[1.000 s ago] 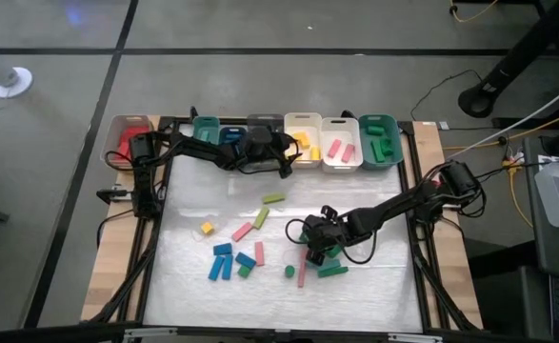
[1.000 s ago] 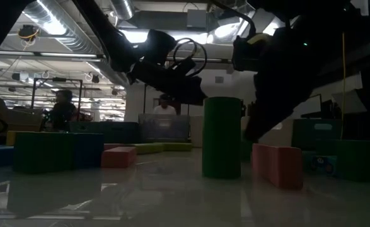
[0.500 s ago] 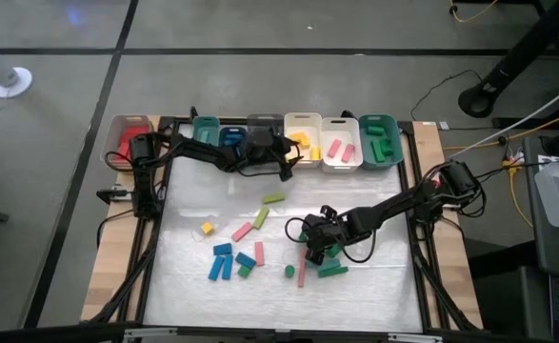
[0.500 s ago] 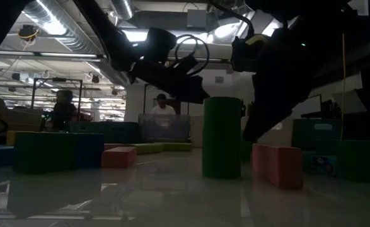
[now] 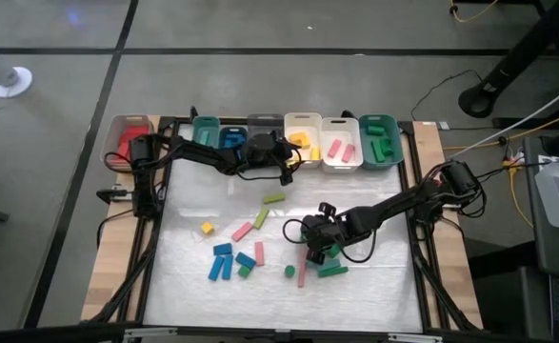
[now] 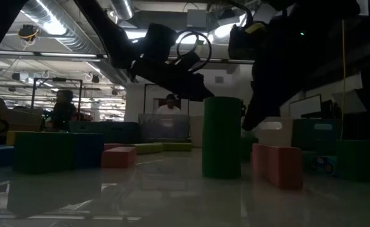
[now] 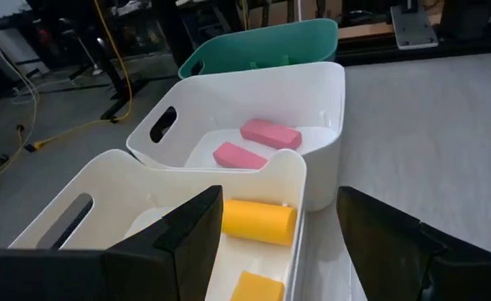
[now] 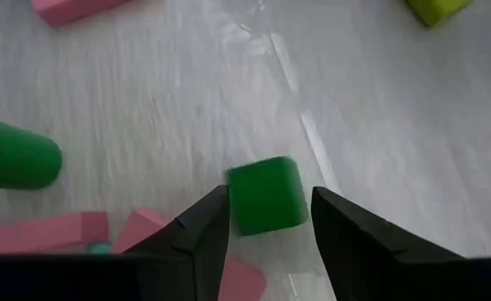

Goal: Sort blocks
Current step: Put the green block into the right green bin

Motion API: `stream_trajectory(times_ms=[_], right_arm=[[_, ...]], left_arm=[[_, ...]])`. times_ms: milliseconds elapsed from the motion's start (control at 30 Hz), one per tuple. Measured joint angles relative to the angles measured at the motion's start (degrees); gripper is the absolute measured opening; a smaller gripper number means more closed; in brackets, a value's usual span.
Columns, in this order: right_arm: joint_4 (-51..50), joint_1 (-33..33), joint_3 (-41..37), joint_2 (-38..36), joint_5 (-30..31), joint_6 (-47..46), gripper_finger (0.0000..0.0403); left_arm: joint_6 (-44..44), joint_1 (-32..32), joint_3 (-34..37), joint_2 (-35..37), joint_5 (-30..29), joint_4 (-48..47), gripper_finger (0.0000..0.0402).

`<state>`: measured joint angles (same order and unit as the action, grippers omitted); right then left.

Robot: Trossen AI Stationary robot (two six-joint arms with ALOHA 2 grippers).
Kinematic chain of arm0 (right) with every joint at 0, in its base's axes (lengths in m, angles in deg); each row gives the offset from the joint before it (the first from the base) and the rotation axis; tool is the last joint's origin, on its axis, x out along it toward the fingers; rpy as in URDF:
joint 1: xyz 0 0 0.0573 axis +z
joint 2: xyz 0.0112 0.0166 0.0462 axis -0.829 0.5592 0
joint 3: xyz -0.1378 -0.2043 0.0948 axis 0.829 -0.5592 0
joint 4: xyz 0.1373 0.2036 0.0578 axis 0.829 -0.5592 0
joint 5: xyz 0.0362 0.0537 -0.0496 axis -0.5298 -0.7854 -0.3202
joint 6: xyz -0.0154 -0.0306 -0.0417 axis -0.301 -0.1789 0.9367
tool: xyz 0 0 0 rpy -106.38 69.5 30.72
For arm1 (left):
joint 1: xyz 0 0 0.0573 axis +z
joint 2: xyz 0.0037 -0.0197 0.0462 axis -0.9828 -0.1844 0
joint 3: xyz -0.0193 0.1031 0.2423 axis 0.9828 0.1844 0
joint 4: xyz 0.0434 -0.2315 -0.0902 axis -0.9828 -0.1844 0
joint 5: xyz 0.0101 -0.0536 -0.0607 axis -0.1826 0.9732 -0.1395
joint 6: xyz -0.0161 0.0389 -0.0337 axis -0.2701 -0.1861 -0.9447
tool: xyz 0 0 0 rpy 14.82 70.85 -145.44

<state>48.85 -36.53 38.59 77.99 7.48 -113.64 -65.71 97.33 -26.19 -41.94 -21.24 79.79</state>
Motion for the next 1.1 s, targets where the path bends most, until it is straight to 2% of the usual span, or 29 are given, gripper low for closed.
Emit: stream_trajectory(times_ms=[167, 567, 1000, 1100], right_arm=[[0.37, 0.01, 0.03, -0.07, 0.28, 0.91, 0.0170], [-1.15, -0.04, 0.14, 0.78, 2.39, 16.44, 0.0170], [-0.08, -3.03, 0.14, 2.26, 0.78, 18.23, 0.0170], [0.65, -4.50, 0.14, 3.55, -2.60, 18.24, 0.0170]], left_arm=[[-0.01, 0.00, 0.00, 1.33, 0.00, -0.92, 0.0223], [-0.74, -0.09, 0.00, 2.37, 0.00, -0.72, 0.0223], [-2.39, -0.09, 0.00, 2.37, 0.00, -0.74, 0.0223], [-2.55, -0.22, 0.02, 2.37, 0.00, -1.17, 0.0223]])
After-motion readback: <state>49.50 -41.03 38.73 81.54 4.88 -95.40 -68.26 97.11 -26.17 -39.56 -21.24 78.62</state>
